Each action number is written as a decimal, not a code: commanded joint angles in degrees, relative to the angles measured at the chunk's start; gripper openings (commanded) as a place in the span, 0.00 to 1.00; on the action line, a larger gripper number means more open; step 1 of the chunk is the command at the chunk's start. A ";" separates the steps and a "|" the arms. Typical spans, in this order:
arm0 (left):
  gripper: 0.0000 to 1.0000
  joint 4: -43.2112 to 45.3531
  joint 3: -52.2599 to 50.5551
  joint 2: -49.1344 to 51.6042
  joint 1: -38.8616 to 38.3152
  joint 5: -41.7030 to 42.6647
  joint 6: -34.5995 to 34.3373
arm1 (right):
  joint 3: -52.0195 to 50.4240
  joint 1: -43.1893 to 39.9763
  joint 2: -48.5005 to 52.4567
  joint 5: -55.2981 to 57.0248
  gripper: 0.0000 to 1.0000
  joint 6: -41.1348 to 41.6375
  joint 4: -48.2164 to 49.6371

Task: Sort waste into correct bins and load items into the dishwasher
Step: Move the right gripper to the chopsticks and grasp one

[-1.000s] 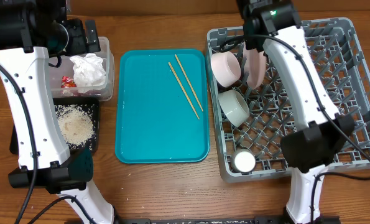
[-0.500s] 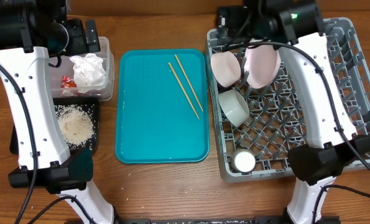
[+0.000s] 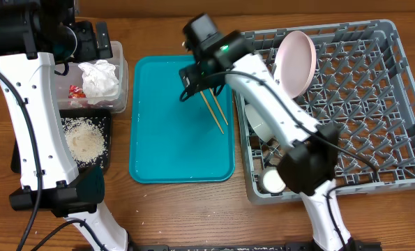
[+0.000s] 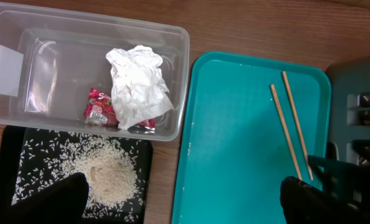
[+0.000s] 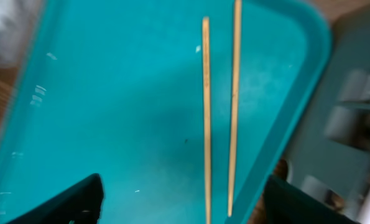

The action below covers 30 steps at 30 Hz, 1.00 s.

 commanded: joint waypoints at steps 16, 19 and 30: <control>1.00 0.13 1.22 -1.03 -0.39 -0.61 -0.35 | -0.24 0.66 10.60 2.38 0.53 -1.29 2.82; 1.00 0.11 1.22 -1.03 -0.37 -0.61 -0.35 | -0.26 0.63 12.50 2.32 0.51 -1.27 3.23; 1.00 0.11 1.22 -1.03 -0.39 -0.61 -0.35 | -5.97 0.63 13.62 -2.86 0.40 -1.09 6.47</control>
